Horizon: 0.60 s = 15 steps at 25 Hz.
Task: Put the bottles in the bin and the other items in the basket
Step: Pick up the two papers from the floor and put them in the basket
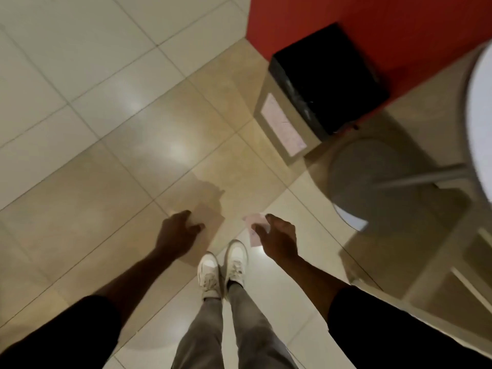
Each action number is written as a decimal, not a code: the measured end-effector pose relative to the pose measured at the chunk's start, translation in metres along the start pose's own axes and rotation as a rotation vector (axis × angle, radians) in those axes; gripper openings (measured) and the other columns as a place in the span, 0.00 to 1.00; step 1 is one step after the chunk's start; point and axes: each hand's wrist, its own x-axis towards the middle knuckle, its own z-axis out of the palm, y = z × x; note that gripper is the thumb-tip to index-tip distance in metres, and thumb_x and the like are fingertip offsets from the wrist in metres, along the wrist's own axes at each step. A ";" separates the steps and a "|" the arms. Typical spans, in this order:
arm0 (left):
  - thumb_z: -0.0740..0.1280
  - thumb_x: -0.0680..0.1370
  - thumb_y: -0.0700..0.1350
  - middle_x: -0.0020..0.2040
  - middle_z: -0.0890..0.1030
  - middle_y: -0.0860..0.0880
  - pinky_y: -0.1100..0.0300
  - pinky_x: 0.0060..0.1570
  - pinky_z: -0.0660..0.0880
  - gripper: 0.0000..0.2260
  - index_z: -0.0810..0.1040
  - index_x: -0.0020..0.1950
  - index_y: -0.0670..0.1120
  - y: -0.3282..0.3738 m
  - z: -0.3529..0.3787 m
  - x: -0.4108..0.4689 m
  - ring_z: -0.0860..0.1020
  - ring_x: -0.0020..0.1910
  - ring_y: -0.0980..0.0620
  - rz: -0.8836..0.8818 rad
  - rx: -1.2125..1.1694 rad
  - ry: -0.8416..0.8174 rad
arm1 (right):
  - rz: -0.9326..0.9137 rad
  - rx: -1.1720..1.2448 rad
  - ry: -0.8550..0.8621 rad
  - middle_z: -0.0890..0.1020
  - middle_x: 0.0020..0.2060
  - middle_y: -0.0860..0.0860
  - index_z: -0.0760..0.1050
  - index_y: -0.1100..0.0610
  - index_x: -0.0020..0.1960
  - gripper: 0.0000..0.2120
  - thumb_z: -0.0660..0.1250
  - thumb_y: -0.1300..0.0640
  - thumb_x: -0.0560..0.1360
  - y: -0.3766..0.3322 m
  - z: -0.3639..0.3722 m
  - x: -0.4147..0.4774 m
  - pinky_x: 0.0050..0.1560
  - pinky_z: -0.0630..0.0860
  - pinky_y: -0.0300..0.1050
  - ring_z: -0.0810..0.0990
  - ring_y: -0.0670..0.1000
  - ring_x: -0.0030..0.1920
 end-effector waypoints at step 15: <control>0.75 0.78 0.50 0.42 0.87 0.51 0.57 0.40 0.74 0.08 0.85 0.47 0.46 0.181 -0.092 -0.169 0.83 0.41 0.48 0.231 -0.333 -0.157 | 0.313 0.690 0.379 0.88 0.41 0.51 0.87 0.57 0.49 0.15 0.72 0.45 0.77 -0.029 -0.188 -0.190 0.48 0.84 0.59 0.87 0.54 0.44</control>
